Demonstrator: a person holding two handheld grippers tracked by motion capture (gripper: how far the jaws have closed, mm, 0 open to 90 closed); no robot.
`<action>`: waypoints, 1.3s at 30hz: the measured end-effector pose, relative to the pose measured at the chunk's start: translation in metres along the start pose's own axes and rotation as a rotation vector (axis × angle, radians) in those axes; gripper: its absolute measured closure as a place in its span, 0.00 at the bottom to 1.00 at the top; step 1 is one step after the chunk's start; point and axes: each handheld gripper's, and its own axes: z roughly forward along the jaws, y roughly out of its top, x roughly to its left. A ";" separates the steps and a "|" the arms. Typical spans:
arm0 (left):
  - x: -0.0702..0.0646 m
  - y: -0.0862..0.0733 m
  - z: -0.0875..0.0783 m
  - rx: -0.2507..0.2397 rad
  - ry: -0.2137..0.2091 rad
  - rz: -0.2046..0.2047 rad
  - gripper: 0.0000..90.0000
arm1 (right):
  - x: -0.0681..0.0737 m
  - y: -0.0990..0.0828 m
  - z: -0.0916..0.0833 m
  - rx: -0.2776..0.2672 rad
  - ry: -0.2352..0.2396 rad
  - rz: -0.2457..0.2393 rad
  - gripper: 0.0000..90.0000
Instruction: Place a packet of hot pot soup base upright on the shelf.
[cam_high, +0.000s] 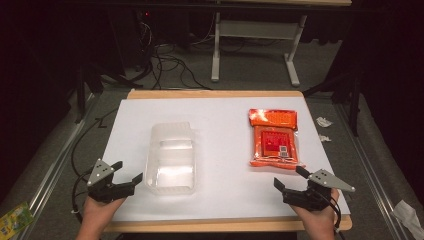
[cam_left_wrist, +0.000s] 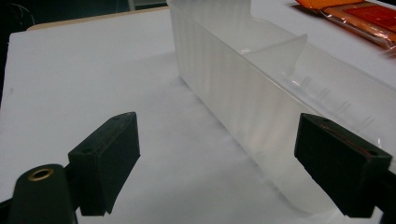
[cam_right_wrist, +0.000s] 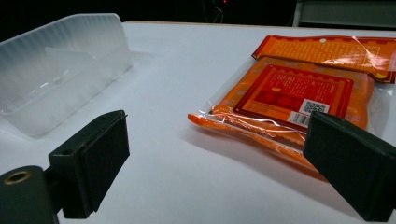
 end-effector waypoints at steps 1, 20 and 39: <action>-0.001 0.000 0.000 -0.003 -0.002 0.001 0.16 | -0.001 -0.001 0.000 0.004 -0.002 0.000 0.08; 0.001 0.003 -0.005 -0.029 -0.016 -0.001 0.16 | -0.014 -0.005 -0.006 0.010 -0.054 0.037 0.10; 0.001 0.002 -0.003 -0.010 -0.006 0.025 0.17 | -0.107 -0.018 0.037 0.164 -0.175 0.342 0.43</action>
